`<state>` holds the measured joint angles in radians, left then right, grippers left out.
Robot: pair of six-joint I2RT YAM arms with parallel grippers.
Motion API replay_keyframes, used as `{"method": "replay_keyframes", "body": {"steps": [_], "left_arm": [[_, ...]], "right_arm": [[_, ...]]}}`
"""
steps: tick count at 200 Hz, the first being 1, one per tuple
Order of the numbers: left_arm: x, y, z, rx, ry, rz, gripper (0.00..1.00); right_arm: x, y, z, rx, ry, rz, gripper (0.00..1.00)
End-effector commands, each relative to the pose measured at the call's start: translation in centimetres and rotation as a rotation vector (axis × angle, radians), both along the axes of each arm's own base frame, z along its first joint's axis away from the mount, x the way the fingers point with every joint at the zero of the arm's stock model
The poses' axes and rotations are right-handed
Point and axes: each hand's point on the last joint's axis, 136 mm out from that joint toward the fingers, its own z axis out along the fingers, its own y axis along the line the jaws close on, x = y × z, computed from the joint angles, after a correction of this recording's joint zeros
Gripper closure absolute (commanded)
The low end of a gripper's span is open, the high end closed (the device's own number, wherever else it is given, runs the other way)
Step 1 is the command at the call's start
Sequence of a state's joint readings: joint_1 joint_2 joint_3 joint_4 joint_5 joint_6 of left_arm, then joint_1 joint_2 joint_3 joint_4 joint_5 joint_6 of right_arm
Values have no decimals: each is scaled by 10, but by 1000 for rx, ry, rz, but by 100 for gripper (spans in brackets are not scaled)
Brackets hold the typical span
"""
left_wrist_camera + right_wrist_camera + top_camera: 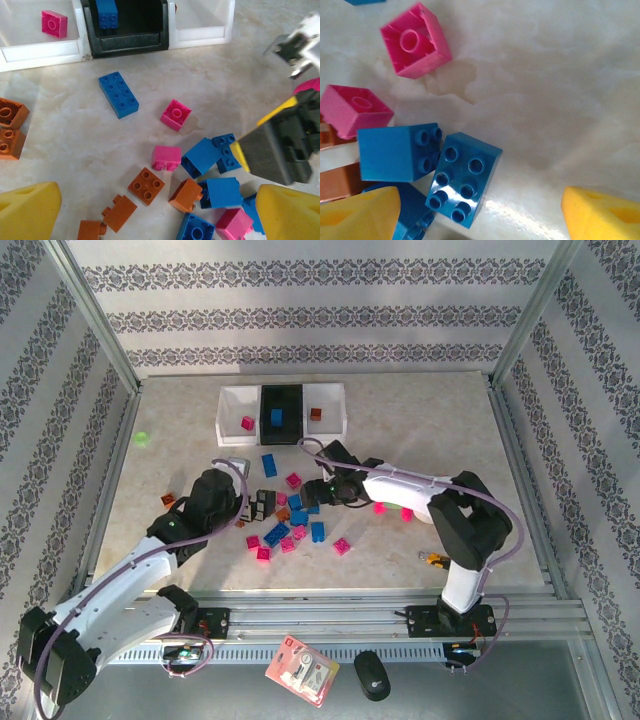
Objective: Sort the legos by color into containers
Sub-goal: Pick up the lego from the center of the table.
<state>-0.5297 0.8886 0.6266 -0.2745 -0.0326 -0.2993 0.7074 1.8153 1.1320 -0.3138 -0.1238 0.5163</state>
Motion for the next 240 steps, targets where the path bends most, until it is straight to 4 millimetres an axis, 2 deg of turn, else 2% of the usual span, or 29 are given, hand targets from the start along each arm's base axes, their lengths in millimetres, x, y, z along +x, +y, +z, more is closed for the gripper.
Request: {"method": "replay_keyframes", "body": {"steps": [1, 31, 55, 77, 98, 144, 165, 207, 240], "left_arm": [[-16, -1, -9, 27, 24, -49, 1], [-19, 1, -12, 35, 19, -49, 1], [-17, 1, -12, 39, 15, -53, 1], [-16, 0, -11, 38, 12, -53, 1], [-16, 0, -12, 40, 10, -55, 1], [-18, -4, -11, 44, -1, -96, 1], [-18, -6, -12, 45, -6, -105, 1], [-19, -4, -14, 54, -11, -105, 1], [-20, -1, -20, 59, -8, -93, 1]], "right_arm": [[2, 10, -6, -1, 24, -36, 22], [1, 10, -21, -35, 43, -54, 28], [-2, 9, -31, -53, 63, -56, 29], [-2, 6, -33, -70, 64, -61, 30], [-1, 1, -31, -96, 53, -74, 35], [11, -23, -15, -152, -19, -135, 50], [15, -28, -12, -151, -25, -141, 55], [19, -26, -3, -138, -46, -138, 71], [32, -15, 30, -79, -132, -115, 75]]}}
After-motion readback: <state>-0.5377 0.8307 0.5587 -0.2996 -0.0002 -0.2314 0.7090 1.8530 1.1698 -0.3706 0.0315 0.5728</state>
